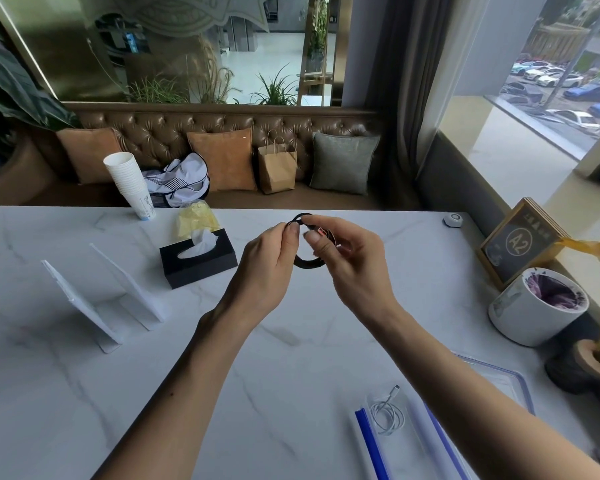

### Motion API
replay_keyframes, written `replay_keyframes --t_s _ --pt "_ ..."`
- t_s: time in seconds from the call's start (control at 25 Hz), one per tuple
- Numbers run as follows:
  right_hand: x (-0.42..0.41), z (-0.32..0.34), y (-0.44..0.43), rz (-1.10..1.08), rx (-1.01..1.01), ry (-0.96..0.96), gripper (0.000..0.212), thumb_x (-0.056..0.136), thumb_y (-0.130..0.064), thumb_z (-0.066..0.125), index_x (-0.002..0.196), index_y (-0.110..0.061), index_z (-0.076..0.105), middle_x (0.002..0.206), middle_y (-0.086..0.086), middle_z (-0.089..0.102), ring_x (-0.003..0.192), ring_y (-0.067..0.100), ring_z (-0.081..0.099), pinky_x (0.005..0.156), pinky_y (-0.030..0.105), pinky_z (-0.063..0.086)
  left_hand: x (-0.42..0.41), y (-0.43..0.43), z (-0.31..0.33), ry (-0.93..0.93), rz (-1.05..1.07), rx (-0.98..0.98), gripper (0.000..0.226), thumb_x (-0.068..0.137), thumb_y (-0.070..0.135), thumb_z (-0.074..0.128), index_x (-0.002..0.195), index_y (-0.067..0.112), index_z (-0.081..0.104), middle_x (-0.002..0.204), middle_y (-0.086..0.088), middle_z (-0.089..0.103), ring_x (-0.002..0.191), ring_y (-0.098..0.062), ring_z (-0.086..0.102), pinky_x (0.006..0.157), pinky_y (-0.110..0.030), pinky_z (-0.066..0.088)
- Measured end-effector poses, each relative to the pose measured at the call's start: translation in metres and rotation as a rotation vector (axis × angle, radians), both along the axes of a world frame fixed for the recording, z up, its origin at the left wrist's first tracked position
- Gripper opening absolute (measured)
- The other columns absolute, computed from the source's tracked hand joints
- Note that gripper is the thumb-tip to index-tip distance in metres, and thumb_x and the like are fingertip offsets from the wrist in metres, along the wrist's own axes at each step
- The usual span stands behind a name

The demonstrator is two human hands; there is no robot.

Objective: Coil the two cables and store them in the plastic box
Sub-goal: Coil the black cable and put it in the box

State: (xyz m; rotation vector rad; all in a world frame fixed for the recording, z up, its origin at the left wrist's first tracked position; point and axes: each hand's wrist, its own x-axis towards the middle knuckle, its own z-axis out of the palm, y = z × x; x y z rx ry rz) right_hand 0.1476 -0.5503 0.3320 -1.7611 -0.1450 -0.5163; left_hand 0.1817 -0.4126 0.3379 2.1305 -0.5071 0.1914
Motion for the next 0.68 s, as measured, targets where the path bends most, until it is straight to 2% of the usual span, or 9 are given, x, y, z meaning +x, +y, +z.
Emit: replay_keyframes --t_s 0.08,0.12,0.2,0.28,0.44,0.56,0.68 --pt "0.0 0.0 0.001 -0.076 -0.034 -0.008 0.017 0.094 -0.008 0.065 0.104 -0.017 0.076 0.1 -0.007 0.072 0.091 0.004 0.065 0.069 0.019 0.05 -0.001 0.0 0.0 -0.007 0.006 0.001 0.038 0.104 0.032 0.032 0.076 0.009 0.042 0.059 0.005 0.037 0.058 -0.015 0.033 0.05 -0.027 0.026" --pt "0.0 0.001 0.001 -0.101 -0.044 -0.021 0.018 0.095 -0.007 0.064 0.102 -0.019 0.075 0.102 -0.006 0.072 0.094 0.004 0.065 0.068 0.021 0.052 -0.002 -0.001 0.0 -0.009 0.006 0.0 0.038 0.104 0.032 0.033 0.075 0.008 0.042 0.059 0.005 0.036 0.057 -0.014 0.031 0.05 -0.028 0.024" --pt "-0.002 0.0 0.002 -0.11 -0.02 -0.04 0.018 0.097 -0.005 0.059 0.101 -0.016 0.072 0.097 -0.002 0.071 0.09 0.011 0.069 0.069 0.038 0.057 -0.004 -0.002 0.0 -0.01 0.0 -0.002 0.038 0.103 0.031 0.035 0.076 0.006 0.042 0.058 0.005 0.034 0.056 -0.013 0.03 0.05 -0.029 0.022" --pt "-0.005 0.0 0.004 -0.095 0.043 -0.028 0.015 0.1 -0.005 0.052 0.101 -0.007 0.067 0.092 0.001 0.072 0.081 0.015 0.073 0.068 0.045 0.058 -0.005 -0.004 -0.002 0.005 -0.014 -0.019 0.038 0.103 0.032 0.036 0.079 0.004 0.043 0.059 0.004 0.035 0.057 -0.013 0.031 0.052 -0.031 0.024" --pt "-0.009 0.008 0.002 -0.028 0.182 0.065 0.015 0.106 -0.012 0.044 0.096 -0.005 0.053 0.094 0.001 0.07 0.08 0.018 0.076 0.069 0.037 0.057 -0.006 -0.002 -0.003 0.018 -0.048 -0.018 0.034 0.103 0.035 0.037 0.081 0.009 0.037 0.06 0.004 0.036 0.058 -0.014 0.03 0.051 -0.031 0.024" --pt "-0.012 0.015 0.0 0.006 0.301 0.177 0.02 0.107 -0.017 0.04 0.093 -0.007 0.05 0.093 0.008 0.065 0.077 0.021 0.077 0.068 0.027 0.057 -0.006 0.001 -0.004 0.008 -0.072 0.031 0.035 0.103 0.036 0.036 0.074 0.017 0.032 0.059 0.004 0.035 0.056 -0.014 0.029 0.049 -0.027 0.023" --pt "-0.013 0.018 -0.003 0.025 0.391 0.267 0.021 0.108 -0.021 0.038 0.095 -0.009 0.049 0.094 0.009 0.062 0.076 0.024 0.078 0.072 0.034 0.058 -0.005 0.003 -0.002 0.019 -0.072 0.055 0.035 0.103 0.038 0.035 0.073 0.02 0.031 0.057 0.004 0.034 0.054 -0.012 0.03 0.047 -0.026 0.024"
